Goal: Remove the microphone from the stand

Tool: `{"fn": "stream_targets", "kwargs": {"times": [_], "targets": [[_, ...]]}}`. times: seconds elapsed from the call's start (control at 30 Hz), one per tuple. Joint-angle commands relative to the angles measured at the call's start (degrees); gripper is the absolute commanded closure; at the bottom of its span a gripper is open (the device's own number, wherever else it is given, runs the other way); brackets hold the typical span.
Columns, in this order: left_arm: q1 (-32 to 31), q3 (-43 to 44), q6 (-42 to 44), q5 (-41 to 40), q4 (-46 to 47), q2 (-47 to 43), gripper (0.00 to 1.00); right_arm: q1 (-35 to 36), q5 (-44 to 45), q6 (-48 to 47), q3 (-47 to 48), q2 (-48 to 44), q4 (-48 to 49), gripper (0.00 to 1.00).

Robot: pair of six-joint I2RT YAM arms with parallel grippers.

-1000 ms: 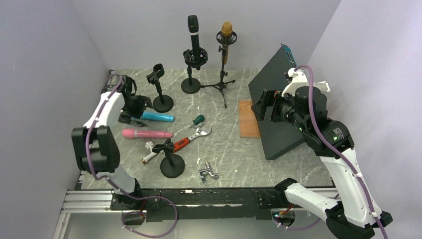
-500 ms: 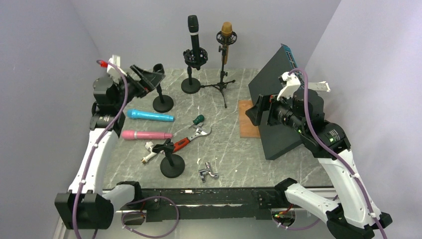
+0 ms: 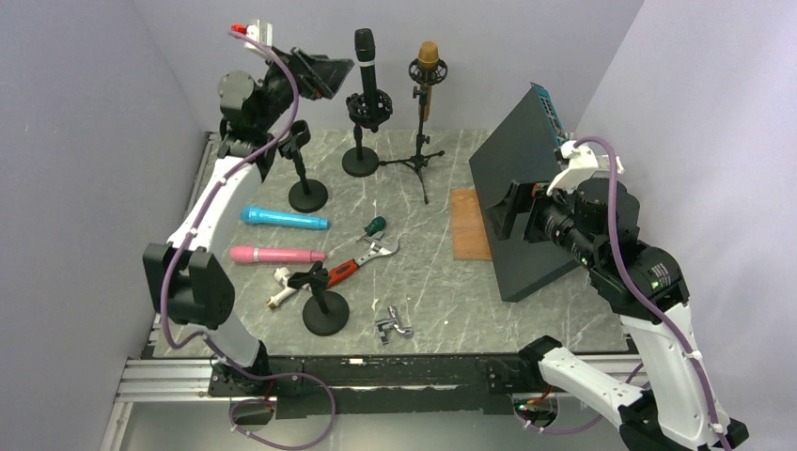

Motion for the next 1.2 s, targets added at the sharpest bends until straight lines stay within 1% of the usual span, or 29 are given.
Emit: {"fn": "stream_targets", "kwargs": {"times": [0.0,0.1,0.27,0.47,0.53,0.77,0.93,1.0,1.03,1.17], "targets": [[-0.3,5.8,5.2,-4.5,4.6,5.6,0.02,0.1,5.2,1.8,3.5,0.9,-1.3,0.0],[-0.4,9.2,6.1,-5.1,6.2,10.3,0.02,0.1,7.7,2.4,3.4,0.3,-0.9,0.0],[-1.1,16.9,5.9,-3.7,5.6,18.3,0.04,0.1,11.0,1.9,5.3,2.2,-1.7,0.0],[-2.2,20.9,4.8,-6.6,7.5,24.6,0.05,0.2,13.8,-1.3,10.7,6.4,-4.4,0.0],[-2.3,21.5,3.2,-6.5,9.4,26.4,0.06,0.1,14.1,-2.8,12.2,7.7,-4.5,0.0],[-3.5,23.0,2.3,-4.9,11.7,29.6,0.17,0.1,15.0,-7.2,16.2,11.1,-5.3,0.0],[-3.7,22.4,2.0,-5.0,12.1,30.0,0.18,0.0,14.6,-8.5,16.8,12.0,-5.3,0.0],[-3.9,22.5,1.5,-5.1,12.1,30.3,0.26,0.1,14.4,-8.8,16.8,12.1,-5.1,0.0],[-3.9,22.5,1.2,-5.2,12.2,30.5,0.27,0.1,14.2,-8.8,16.7,12.1,-5.1,0.0],[-4.5,24.1,1.0,-5.5,11.4,31.6,0.3,0.1,13.8,-9.0,16.4,11.9,-4.9,0.0]]}}
